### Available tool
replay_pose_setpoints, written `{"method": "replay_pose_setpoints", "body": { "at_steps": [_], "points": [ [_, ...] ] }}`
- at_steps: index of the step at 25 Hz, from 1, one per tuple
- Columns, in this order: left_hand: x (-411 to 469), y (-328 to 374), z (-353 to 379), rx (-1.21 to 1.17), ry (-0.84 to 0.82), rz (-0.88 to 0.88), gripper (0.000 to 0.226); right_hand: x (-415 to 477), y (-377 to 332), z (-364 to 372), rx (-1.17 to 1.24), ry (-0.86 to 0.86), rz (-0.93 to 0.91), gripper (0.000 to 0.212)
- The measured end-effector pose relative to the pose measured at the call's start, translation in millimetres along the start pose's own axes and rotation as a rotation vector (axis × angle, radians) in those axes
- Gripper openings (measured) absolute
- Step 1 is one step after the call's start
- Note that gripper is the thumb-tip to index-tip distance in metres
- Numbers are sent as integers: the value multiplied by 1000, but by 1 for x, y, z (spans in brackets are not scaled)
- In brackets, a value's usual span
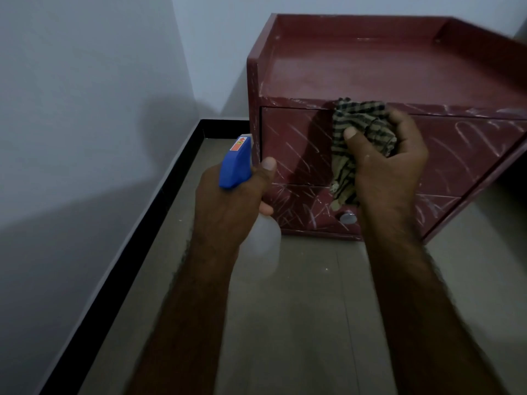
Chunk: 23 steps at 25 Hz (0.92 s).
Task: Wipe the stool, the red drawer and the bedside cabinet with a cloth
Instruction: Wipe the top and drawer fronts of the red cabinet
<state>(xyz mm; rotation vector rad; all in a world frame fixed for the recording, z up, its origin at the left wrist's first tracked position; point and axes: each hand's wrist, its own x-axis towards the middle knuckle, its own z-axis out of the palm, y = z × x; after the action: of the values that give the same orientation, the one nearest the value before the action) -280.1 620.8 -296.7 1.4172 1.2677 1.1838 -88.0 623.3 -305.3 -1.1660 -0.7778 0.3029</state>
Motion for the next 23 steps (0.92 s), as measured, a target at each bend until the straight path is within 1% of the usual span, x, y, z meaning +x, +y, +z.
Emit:
{"method": "replay_pose_setpoints", "body": {
  "at_steps": [3,5,9,11,13,17,21,23],
  "points": [
    [1,2,-7,-27,38,-1,33,-6,-1,22,-83,-124,-120,49],
    [0,3,-13,-36,60,2,33,-10,0,38,-198,-167,-248,51],
    [-1,6,-24,-26,81,24,24,-6,10,59,-432,-81,-590,40],
    [1,6,-29,-10,84,29,25,0,17,62,-558,-32,-679,38],
    [3,5,-34,9,79,23,28,3,22,70,-614,-6,-692,40],
    [6,3,-38,12,73,21,34,-2,22,87,-622,-82,-775,37],
    [7,2,-39,-13,79,22,34,-4,24,92,-607,19,-661,38],
    [8,2,-41,-12,80,22,36,-11,23,99,-590,4,-671,39]
  ]
}}
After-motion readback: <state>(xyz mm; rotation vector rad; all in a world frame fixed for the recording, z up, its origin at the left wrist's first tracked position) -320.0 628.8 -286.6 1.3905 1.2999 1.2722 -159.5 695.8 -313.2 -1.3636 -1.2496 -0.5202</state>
